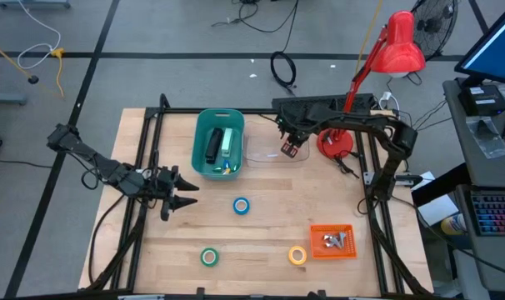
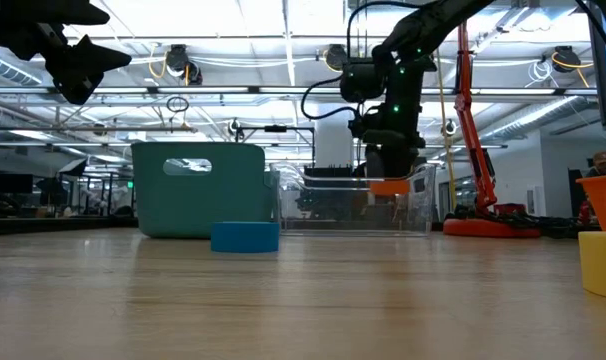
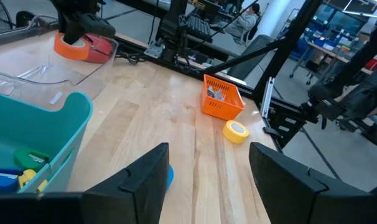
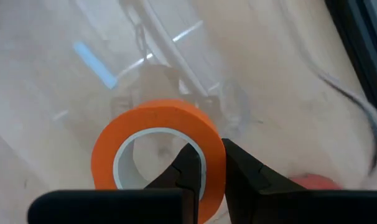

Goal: Pick and place Stapler, Stapler remover, tape
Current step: Put the orange tape into the transparent bin

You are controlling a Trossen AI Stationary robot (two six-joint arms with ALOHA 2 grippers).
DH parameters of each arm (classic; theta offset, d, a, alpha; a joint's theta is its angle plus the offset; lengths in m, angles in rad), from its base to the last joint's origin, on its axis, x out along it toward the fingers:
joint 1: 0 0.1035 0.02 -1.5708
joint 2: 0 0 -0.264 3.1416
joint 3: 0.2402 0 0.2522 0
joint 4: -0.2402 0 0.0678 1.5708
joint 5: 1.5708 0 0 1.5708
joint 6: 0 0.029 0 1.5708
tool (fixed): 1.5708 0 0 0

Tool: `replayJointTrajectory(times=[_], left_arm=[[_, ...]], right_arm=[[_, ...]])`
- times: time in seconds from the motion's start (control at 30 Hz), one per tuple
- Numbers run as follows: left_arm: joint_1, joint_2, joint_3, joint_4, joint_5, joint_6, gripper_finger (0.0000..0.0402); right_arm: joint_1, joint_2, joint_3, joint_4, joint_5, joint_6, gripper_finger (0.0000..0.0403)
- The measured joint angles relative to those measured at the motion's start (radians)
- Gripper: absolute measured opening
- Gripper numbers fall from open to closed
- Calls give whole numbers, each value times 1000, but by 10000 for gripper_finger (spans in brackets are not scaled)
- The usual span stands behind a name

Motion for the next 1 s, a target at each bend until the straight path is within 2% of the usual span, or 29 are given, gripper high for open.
replayJointTrajectory(times=[0.43, 0.63, 0.87, 1.0], left_arm=[[0, 0, 0, -6, 0, 1, 225], [0, 0, 0, -6, -1, 2, 225], [0, 0, 0, -6, -1, 2, 225], [0, 0, 0, -6, -1, 0, 225]], right_arm=[[15, 0, -89, 113, 0, -48, 33], [15, 1, -90, 133, -25, -101, 33], [16, 60, -90, 154, -47, -130, 33], [22, 64, -92, 160, -25, -123, 33]])
